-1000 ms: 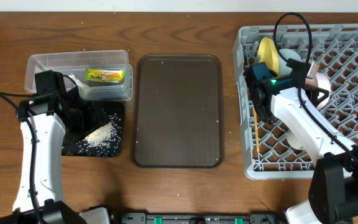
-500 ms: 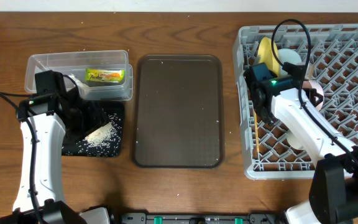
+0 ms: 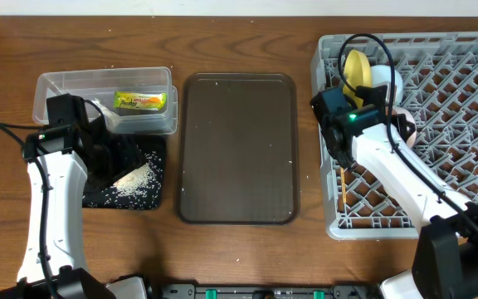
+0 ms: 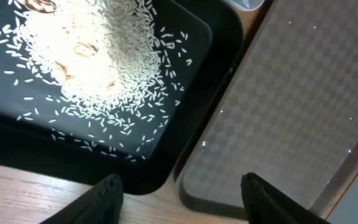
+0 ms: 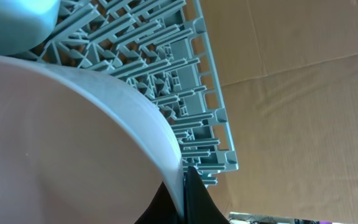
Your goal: Sort waste into correct bins and load items into the dishwasher rack
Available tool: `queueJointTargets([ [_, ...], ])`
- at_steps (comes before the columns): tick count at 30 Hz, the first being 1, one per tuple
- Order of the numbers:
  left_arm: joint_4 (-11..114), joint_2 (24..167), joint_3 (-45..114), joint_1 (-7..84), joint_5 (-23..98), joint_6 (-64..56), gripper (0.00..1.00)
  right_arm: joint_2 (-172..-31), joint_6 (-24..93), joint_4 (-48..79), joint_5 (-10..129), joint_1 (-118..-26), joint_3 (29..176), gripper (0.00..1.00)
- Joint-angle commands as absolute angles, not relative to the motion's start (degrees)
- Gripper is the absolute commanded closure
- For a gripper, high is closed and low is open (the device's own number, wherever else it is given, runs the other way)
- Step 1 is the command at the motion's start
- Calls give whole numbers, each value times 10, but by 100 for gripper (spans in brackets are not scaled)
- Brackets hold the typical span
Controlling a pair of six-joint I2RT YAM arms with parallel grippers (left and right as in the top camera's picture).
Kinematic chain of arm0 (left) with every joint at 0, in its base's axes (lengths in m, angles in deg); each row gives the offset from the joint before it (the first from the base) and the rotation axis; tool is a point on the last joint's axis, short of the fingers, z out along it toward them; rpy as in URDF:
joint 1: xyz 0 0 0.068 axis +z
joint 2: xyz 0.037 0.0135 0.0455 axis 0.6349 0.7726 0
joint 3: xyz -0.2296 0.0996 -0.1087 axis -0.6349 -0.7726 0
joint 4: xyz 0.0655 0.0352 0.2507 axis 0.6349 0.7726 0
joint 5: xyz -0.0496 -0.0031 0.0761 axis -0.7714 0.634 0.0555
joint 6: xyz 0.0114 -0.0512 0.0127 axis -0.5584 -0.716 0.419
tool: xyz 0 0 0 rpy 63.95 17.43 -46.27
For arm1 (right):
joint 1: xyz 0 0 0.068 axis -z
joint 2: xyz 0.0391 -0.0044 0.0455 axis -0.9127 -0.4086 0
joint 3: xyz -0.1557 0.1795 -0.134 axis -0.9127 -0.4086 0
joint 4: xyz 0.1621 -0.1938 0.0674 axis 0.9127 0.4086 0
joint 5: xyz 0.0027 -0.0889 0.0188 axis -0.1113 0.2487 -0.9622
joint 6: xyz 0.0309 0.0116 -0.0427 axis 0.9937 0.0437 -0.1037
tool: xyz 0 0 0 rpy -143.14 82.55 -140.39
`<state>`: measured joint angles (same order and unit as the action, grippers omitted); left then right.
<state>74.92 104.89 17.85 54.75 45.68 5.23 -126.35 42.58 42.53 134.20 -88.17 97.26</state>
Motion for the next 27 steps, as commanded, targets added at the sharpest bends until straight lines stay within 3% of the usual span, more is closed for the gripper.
queueJointTargets([
  [1, 751, 1048, 181, 550, 458, 53, 36, -1269, 414, 431, 1283, -889, 965, 99],
  [9, 751, 1048, 181, 550, 458, 53, 36, -1269, 412, 423, 1483, -887, 965, 99],
  [13, 751, 1048, 181, 550, 458, 53, 36, -1271, 367, 412, 1461, -887, 965, 99],
  [27, 751, 1048, 181, 550, 458, 53, 36, -1273, 367, 396, 1448, -867, 923, 99],
])
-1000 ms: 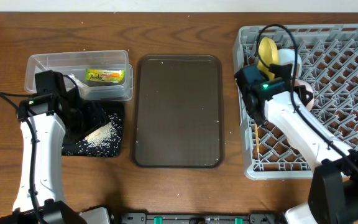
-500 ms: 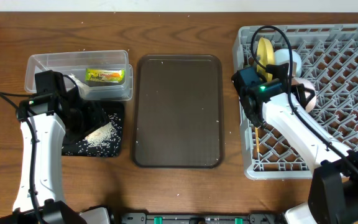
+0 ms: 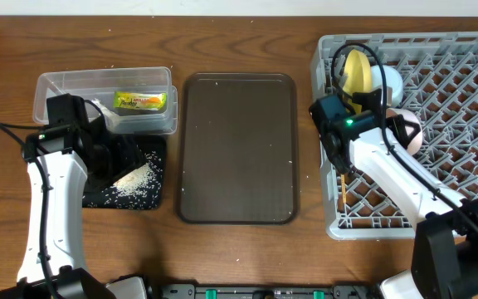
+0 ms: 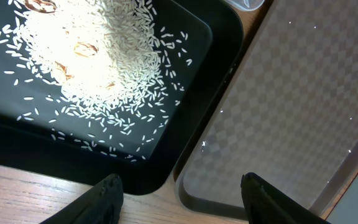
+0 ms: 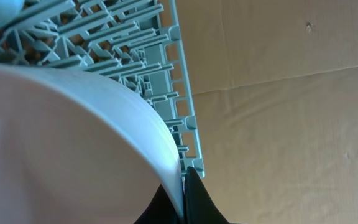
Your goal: Sort waste into correct bins and load items into the dishwasher rack
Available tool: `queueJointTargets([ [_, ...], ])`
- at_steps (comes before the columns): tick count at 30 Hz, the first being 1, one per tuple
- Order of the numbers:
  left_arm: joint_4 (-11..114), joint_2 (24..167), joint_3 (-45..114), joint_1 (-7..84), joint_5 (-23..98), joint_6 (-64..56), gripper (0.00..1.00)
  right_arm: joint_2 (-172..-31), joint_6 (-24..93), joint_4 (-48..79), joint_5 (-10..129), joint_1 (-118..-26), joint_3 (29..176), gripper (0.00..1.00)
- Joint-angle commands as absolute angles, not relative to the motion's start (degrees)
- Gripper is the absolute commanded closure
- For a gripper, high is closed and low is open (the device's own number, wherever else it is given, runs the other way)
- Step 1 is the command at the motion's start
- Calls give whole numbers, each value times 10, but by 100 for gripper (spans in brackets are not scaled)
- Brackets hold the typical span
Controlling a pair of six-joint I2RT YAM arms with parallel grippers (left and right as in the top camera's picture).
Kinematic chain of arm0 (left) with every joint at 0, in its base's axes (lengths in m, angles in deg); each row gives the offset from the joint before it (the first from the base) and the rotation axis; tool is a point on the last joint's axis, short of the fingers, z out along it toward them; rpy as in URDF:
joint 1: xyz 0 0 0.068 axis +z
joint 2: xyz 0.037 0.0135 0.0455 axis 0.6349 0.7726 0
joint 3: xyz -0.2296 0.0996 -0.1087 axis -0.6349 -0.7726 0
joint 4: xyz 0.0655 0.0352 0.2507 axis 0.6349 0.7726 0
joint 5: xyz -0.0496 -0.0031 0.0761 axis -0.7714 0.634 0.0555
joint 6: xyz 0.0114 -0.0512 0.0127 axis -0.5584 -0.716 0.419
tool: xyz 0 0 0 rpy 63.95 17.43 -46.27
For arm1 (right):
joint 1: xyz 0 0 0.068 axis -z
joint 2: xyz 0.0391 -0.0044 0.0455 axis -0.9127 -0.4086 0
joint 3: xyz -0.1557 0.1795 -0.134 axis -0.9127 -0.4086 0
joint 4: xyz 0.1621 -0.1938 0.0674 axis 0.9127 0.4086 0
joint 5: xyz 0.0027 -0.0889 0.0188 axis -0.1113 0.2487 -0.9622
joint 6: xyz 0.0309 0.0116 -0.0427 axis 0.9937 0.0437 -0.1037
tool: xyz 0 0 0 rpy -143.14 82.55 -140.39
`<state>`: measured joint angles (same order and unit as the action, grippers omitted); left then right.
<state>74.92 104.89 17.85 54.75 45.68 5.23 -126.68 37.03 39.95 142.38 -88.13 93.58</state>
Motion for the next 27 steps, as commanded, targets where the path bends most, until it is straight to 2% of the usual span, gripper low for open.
queueJointTargets([
  [1, 751, 1048, 181, 550, 458, 53, 36, -1273, 367, 396, 1448, -864, 921, 99],
  [10, 751, 1048, 181, 550, 458, 53, 36, -1273, 366, 375, 1501, -861, 919, 99],
  [27, 750, 1048, 181, 550, 458, 53, 36, -1273, 362, 382, 1397, -866, 919, 99],
])
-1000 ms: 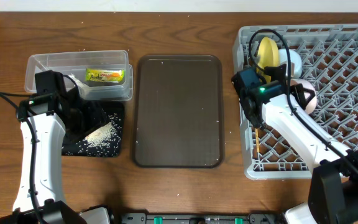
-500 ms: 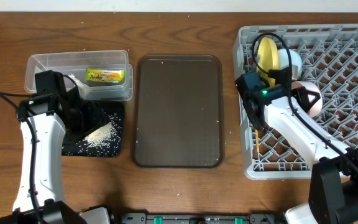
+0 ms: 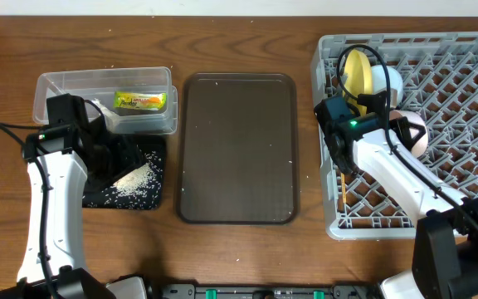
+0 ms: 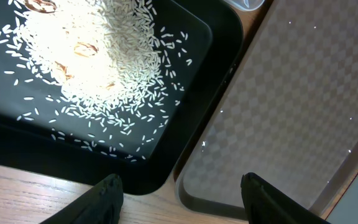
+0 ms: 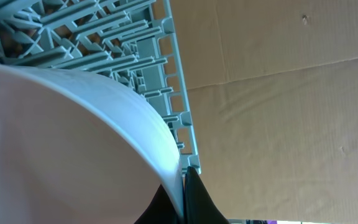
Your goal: Sort waste into correct bins and load items into the dishwasher rack
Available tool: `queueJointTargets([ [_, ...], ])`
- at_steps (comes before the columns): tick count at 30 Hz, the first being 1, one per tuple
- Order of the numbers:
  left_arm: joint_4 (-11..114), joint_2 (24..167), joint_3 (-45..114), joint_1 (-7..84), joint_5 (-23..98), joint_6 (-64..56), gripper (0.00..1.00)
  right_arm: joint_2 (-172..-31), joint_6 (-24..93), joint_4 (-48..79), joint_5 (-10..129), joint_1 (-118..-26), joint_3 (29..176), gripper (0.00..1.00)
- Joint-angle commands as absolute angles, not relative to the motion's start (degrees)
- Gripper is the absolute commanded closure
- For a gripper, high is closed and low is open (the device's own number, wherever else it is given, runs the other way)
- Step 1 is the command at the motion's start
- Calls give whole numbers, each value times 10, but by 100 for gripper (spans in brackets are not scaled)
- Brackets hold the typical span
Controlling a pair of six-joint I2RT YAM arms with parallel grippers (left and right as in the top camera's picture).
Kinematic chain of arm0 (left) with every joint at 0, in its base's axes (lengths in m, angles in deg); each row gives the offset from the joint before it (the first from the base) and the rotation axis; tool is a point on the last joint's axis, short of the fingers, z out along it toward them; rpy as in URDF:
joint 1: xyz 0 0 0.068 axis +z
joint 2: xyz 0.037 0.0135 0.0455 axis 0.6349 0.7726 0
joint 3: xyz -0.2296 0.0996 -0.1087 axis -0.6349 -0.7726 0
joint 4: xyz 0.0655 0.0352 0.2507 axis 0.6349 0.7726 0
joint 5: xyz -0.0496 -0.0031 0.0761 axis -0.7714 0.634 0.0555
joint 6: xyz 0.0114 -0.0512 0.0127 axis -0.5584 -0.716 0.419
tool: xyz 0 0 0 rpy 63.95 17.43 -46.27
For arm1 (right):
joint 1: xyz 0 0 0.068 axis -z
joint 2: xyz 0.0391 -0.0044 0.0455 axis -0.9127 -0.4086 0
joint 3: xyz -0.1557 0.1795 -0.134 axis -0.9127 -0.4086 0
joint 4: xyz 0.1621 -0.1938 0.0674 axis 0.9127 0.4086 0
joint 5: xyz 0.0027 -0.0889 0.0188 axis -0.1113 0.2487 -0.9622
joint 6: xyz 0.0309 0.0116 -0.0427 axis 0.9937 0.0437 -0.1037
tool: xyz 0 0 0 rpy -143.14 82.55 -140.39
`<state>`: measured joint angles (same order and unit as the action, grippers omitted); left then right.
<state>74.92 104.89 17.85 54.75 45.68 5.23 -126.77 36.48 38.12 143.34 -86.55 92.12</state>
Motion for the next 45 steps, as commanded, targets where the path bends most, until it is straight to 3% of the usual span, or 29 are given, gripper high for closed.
queueJointTargets([
  [1, 750, 1048, 181, 550, 458, 53, 36, -1273, 362, 382, 1388, -868, 919, 98],
  [9, 750, 1048, 181, 550, 458, 53, 36, -1273, 363, 384, 1357, -891, 919, 81],
  [20, 750, 1048, 181, 550, 458, 53, 36, -1272, 363, 390, 1357, -896, 919, 75],
  [33, 750, 1048, 181, 550, 458, 53, 36, -1225, 380, 385, 1334, -938, 920, 46],
  [45, 750, 1048, 181, 550, 458, 53, 36, -1143, 380, 382, 1235, -928, 920, 41],
])
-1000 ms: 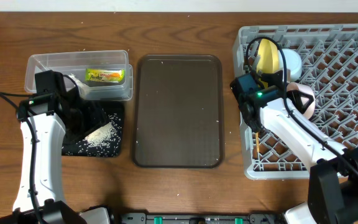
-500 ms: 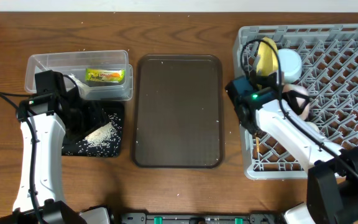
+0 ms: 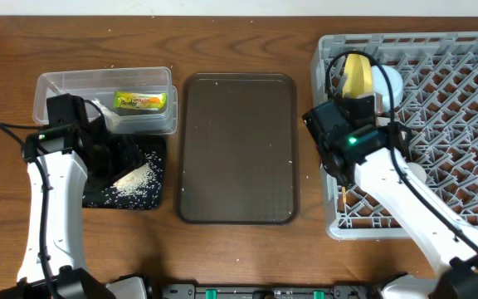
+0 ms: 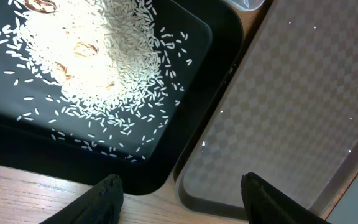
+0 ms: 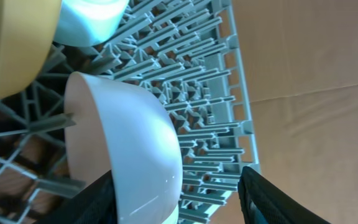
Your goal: Sort waste into correct bins and load items into the dishwasher rack
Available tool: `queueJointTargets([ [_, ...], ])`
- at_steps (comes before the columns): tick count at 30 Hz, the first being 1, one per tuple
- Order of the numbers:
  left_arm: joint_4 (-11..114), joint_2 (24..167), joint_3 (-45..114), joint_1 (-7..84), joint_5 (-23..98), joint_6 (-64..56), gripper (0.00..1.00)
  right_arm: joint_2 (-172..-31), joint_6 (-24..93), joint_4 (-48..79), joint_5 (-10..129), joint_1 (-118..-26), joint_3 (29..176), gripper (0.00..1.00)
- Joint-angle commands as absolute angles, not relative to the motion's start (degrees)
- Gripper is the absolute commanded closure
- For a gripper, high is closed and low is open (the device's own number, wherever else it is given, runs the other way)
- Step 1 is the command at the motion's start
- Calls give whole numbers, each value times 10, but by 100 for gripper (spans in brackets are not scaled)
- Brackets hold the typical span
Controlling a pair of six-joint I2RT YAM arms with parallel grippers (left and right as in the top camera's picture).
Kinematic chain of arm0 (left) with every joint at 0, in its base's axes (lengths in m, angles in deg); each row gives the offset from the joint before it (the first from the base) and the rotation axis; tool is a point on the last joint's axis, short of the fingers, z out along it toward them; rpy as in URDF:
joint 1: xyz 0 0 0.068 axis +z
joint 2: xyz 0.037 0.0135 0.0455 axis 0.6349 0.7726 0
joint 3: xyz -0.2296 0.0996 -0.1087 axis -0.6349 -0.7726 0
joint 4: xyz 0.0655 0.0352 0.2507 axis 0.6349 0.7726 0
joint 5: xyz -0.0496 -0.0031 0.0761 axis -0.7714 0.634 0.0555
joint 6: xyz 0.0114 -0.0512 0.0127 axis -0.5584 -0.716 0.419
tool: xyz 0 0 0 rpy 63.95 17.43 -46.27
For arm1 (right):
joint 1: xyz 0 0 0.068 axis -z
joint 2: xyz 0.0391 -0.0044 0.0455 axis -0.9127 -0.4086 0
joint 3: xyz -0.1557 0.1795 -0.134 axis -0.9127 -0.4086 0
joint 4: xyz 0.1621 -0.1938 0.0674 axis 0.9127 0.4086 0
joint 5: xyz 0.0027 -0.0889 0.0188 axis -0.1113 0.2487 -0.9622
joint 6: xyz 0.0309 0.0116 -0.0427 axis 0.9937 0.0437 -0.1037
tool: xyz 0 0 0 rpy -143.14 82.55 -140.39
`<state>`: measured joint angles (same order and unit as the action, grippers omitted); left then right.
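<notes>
A pale pink bowl stands on its edge between the prongs of the grey dishwasher rack. My right gripper is open, its fingers either side of the bowl's rim and apart from it. A yellow dish and a white cup stand in the rack's far left corner. My left gripper hangs open and empty over the corner of the black bin, which holds spilled rice. In the overhead view my right arm hides most of the bowl.
A brown tray lies in the middle of the table between bin and rack. A clear container behind the black bin holds a yellow-green wrapper. The rack fills the table's right side.
My right gripper has opened and let go of the pink bowl, which now stands on edge in the rack. The gripper sits a little back from it. The left arm has not moved.
At all three earlier moments my right gripper was shut on the pink bowl's rim over the rack's left part, shifting slightly each time. Now the bowl rests in the rack and the gripper is open. My left gripper stayed open over the black bin throughout.
</notes>
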<state>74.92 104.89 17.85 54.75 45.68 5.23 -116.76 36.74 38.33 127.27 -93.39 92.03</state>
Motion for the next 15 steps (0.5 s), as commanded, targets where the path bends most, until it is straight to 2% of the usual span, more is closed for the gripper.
queueJointTargets([
  [1, 750, 1048, 181, 550, 458, 53, 36, -1135, 380, 381, 1207, -923, 920, 41],
  [8, 750, 1048, 181, 550, 458, 53, 36, -1072, 384, 353, 1019, -888, 920, 34],
  [15, 750, 1048, 181, 550, 458, 54, 36, -1031, 384, 344, 952, -869, 920, 31],
])
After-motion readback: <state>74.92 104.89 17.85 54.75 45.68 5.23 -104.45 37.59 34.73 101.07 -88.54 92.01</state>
